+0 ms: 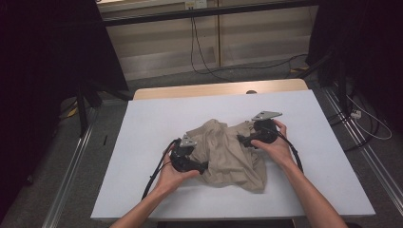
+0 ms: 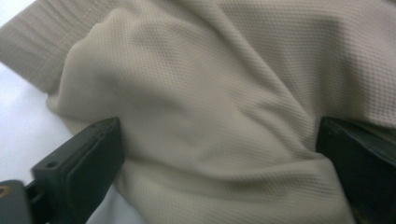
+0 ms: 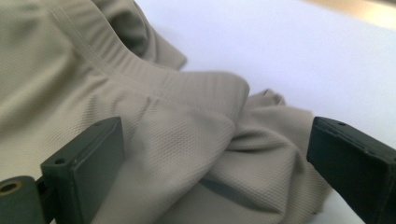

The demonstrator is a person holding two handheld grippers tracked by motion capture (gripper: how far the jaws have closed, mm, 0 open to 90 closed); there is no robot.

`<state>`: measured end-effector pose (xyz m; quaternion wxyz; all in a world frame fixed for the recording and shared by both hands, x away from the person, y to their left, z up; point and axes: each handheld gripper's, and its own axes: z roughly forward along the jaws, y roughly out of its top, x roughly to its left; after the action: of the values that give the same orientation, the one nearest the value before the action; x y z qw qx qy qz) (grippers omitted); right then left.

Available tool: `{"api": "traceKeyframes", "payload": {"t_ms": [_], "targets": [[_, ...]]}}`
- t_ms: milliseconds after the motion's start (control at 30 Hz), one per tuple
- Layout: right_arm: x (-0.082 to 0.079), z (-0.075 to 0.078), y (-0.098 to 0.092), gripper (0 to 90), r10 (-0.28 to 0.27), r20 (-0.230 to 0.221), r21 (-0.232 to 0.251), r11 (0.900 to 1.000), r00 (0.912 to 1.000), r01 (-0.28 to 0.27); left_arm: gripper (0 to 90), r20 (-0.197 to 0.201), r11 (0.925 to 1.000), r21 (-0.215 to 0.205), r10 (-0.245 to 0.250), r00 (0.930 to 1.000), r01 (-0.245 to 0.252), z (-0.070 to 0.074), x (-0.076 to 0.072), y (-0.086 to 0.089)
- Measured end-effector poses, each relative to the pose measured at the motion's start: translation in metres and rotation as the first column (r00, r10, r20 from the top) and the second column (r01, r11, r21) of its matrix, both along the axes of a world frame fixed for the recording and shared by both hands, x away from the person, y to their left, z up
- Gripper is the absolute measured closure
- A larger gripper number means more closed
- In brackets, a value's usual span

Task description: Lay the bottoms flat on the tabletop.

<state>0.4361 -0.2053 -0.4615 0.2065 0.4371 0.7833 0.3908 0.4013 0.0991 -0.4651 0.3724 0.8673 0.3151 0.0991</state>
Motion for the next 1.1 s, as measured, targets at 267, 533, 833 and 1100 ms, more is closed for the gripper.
{"api": "traceKeyframes", "payload": {"t_ms": [267,533,833,1100], "targets": [[-0.001,-0.003,0.004,49.5,0.073,-0.094,0.015,0.997,0.9929,-0.072,61.4,-0.04,0.9971,-0.056,-0.054,0.9977,0.052,0.008,-0.005,0.003],[-0.031,0.003,0.003,75.3,0.116,-0.13,0.048,0.993,0.9847,-0.11,78.5,-0.094,0.9935,-0.085,-0.084,0.9921,0.076,0.013,-0.012,0.009],[-0.091,0.01,-0.004,75.6,0.17,-0.152,0.054,0.985,0.9737,-0.163,78.7,-0.127,0.9873,-0.111,-0.128,0.9836,0.114,0.022,-0.045,0.034],[-0.127,0.014,-0.011,75.2,0.209,-0.143,0.067,0.977,0.9673,-0.202,78.7,-0.153,0.98,-0.129,-0.17,0.9735,0.151,0.029,-0.085,0.05]]}}
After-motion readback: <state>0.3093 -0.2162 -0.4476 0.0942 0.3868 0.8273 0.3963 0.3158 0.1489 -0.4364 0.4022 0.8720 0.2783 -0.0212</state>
